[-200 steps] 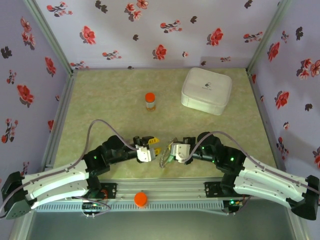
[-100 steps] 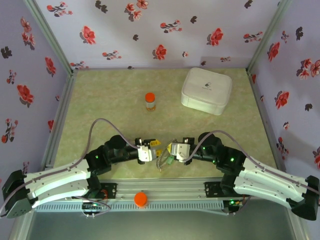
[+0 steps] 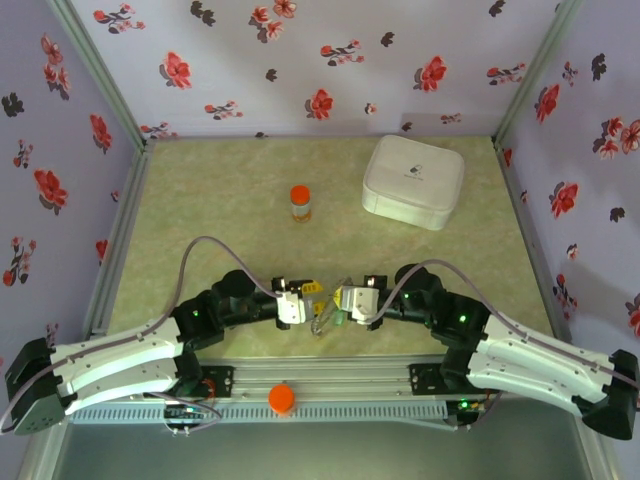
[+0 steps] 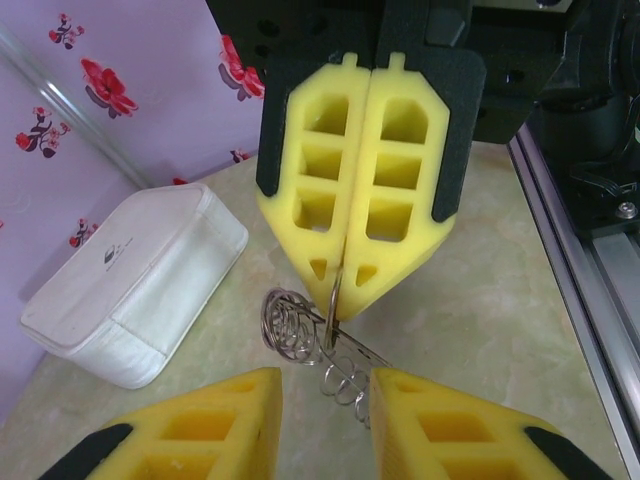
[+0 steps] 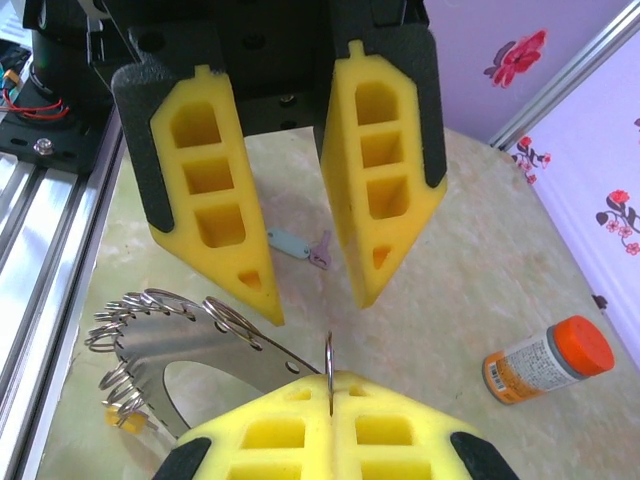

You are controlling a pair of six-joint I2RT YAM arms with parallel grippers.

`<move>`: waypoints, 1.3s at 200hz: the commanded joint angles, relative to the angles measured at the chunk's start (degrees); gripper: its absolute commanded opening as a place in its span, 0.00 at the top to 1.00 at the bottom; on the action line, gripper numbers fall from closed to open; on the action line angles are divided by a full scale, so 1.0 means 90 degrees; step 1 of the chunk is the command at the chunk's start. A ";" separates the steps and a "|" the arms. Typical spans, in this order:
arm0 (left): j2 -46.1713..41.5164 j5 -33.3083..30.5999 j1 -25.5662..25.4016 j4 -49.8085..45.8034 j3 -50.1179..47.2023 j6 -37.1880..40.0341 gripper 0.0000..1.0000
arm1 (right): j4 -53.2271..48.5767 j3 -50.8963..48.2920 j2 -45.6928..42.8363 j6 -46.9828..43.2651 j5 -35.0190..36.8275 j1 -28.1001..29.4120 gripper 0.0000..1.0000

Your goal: Put the keys on the keyring

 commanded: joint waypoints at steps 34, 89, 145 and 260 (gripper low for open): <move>-0.0172 -0.0213 0.0036 -0.0097 0.0154 0.0093 0.70 | 0.0127 0.0167 0.0038 -0.0155 -0.0024 0.0055 1.00; -0.0948 -0.0637 0.0062 -0.0947 -0.0143 -0.0051 0.70 | 0.0271 -0.0023 -0.0140 -0.0142 0.0078 0.0056 1.00; -0.0161 -0.0736 -0.0257 -0.0599 -0.0253 0.0261 0.59 | 0.0471 -0.0087 -0.0140 0.0024 0.0067 0.0049 1.00; -0.0146 -0.1982 -0.0131 0.1663 -0.1050 0.0420 0.52 | 0.2466 -0.0788 -0.0207 0.1069 -0.0102 -0.0658 1.00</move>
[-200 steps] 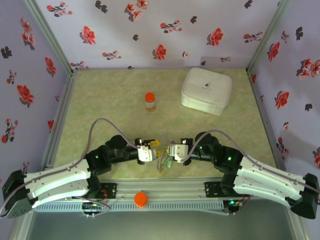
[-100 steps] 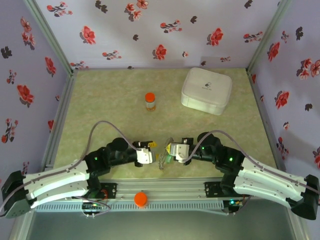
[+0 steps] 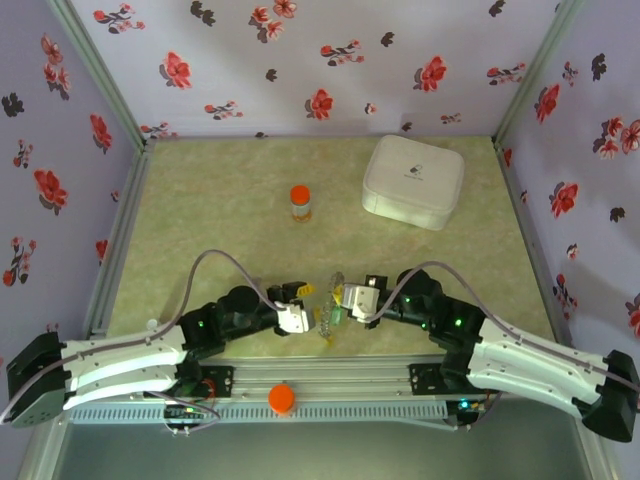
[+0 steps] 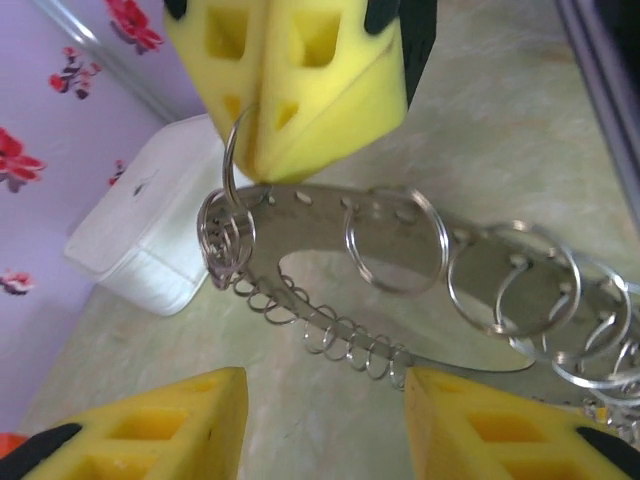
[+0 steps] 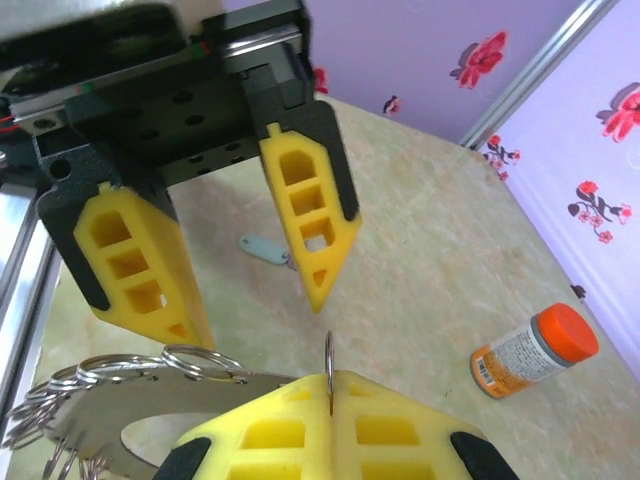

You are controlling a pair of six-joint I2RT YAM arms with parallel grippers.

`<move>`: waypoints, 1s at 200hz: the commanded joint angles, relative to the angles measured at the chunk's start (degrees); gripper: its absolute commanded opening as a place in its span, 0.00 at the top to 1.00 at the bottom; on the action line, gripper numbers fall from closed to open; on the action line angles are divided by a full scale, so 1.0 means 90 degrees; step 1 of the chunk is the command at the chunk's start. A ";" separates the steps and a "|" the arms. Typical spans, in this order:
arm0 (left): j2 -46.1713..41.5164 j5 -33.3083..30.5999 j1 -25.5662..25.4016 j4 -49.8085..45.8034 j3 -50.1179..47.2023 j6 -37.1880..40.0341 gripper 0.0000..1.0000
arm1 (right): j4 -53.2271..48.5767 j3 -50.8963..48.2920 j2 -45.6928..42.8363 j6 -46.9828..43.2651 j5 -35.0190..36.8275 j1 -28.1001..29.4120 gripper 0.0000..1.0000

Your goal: Put the keys on the keyring

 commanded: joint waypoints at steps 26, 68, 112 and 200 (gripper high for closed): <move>-0.0419 -0.0632 0.0662 0.1387 -0.0431 -0.0142 0.49 | 0.2234 -0.0223 0.0303 0.1233 -0.0845 -0.0963 1.00; -0.0981 -0.0825 0.0812 0.1229 -0.0628 -0.0306 0.47 | 0.2682 0.0232 0.1145 0.1260 -0.1142 -0.1002 1.00; -0.1130 -0.0699 0.0789 0.1252 -0.0969 -0.0243 0.49 | 0.3507 -0.0114 0.1404 0.1424 -0.1250 -0.1007 1.00; -0.0538 -0.0099 0.0662 0.1371 -0.0560 0.0651 0.53 | 0.2982 -0.0155 0.0914 0.1659 -0.2474 -0.1509 1.00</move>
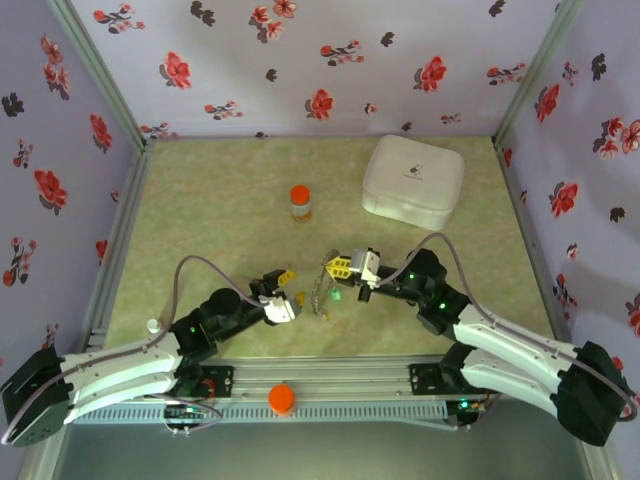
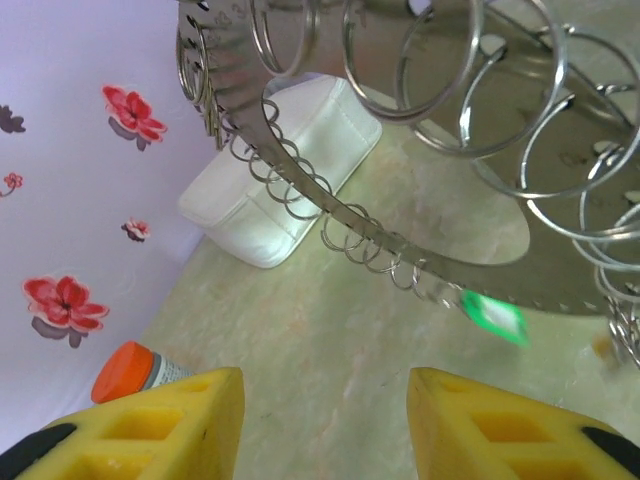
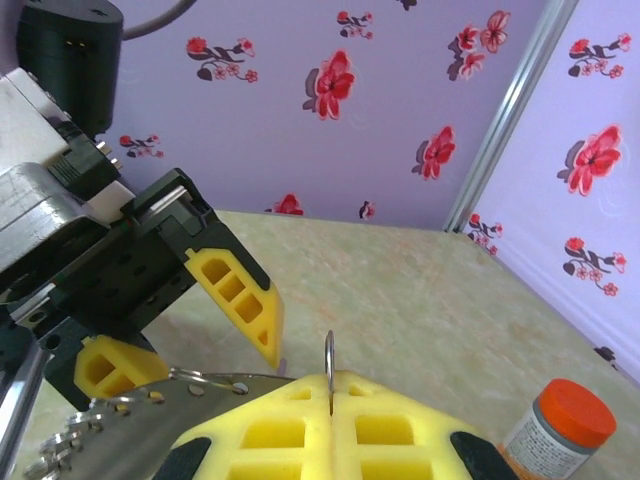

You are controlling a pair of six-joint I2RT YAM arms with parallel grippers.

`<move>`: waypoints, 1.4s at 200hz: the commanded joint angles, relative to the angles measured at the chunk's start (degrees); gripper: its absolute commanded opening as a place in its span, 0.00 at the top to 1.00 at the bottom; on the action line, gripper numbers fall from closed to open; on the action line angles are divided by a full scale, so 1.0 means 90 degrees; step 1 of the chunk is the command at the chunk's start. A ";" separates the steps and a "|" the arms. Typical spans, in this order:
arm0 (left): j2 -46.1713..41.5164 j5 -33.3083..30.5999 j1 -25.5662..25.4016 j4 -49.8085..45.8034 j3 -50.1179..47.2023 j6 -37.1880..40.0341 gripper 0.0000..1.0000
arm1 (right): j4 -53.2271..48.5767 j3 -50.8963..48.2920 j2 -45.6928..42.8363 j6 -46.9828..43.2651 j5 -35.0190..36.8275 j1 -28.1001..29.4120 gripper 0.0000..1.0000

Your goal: Put the keys on the keyring

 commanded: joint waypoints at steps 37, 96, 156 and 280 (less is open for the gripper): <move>0.0040 0.0440 -0.0141 0.0509 0.0454 0.0473 0.54 | -0.0574 0.0246 -0.0466 0.0169 -0.0768 -0.0209 1.00; 0.0506 0.0741 -0.0773 0.0526 0.1059 0.1085 0.58 | -0.1060 0.0374 -0.0744 0.0535 -0.1180 -0.0285 1.00; 0.1144 0.0315 -0.1082 0.1091 0.1282 0.2395 0.71 | -0.1176 0.0398 -0.0964 0.0857 -0.1278 -0.0284 1.00; 0.1095 0.0505 -0.1224 0.1657 0.1287 0.2118 0.67 | -0.1189 0.0358 -0.1115 0.0863 -0.1017 -0.0285 1.00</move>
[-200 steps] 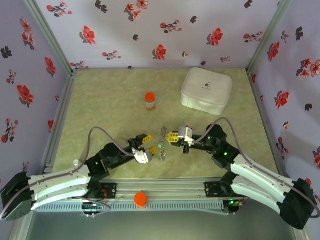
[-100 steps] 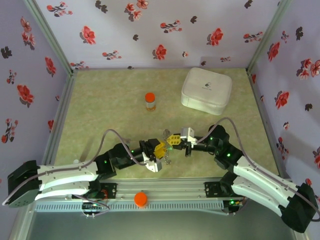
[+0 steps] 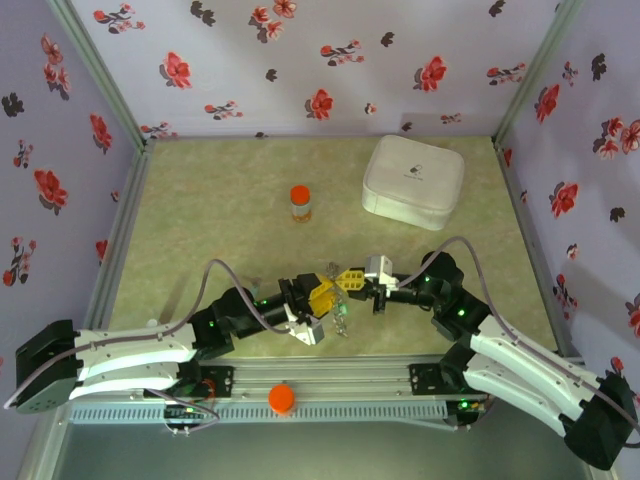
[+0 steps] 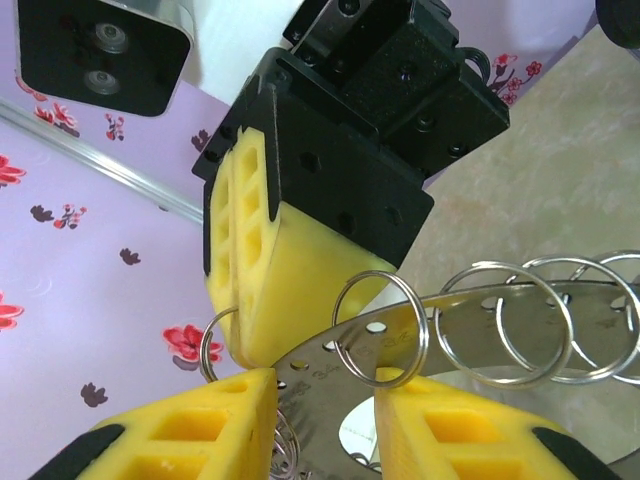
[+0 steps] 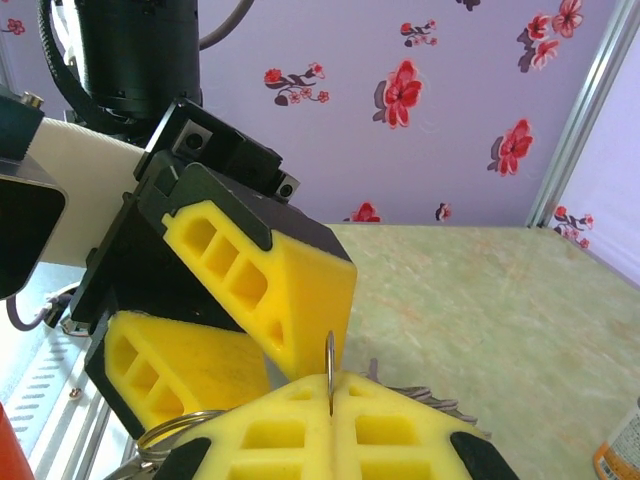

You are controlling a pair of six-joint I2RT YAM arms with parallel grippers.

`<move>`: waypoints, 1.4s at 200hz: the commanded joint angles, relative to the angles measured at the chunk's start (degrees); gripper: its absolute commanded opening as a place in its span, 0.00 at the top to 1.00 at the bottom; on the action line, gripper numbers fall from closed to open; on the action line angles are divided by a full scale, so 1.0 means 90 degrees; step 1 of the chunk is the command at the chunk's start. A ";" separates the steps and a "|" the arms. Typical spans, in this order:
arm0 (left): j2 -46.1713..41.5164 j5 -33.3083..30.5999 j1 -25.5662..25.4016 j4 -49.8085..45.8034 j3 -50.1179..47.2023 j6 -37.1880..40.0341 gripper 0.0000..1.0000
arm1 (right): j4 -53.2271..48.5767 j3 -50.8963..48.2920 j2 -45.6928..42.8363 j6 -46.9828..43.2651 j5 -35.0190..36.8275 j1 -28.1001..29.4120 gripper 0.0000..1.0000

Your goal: Put the keys on the keyring

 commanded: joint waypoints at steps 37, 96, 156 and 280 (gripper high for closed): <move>-0.0072 0.0041 -0.0121 0.0135 0.0153 0.0148 0.65 | 0.0350 0.0271 0.0117 0.0142 0.0210 -0.0039 1.00; -0.0048 -0.0211 -0.0244 -0.0197 0.0179 0.0551 0.66 | 0.0431 0.0380 0.0347 0.0183 0.0245 -0.0037 1.00; 0.0113 -0.0692 -0.0310 -0.0620 0.0280 0.1023 0.70 | 0.0431 0.0390 0.0426 0.0277 0.0186 -0.0027 1.00; -0.0117 -0.1103 -0.0551 -0.2497 0.0875 0.1957 0.74 | -0.0571 0.0672 0.0770 0.0222 0.0557 0.0089 1.00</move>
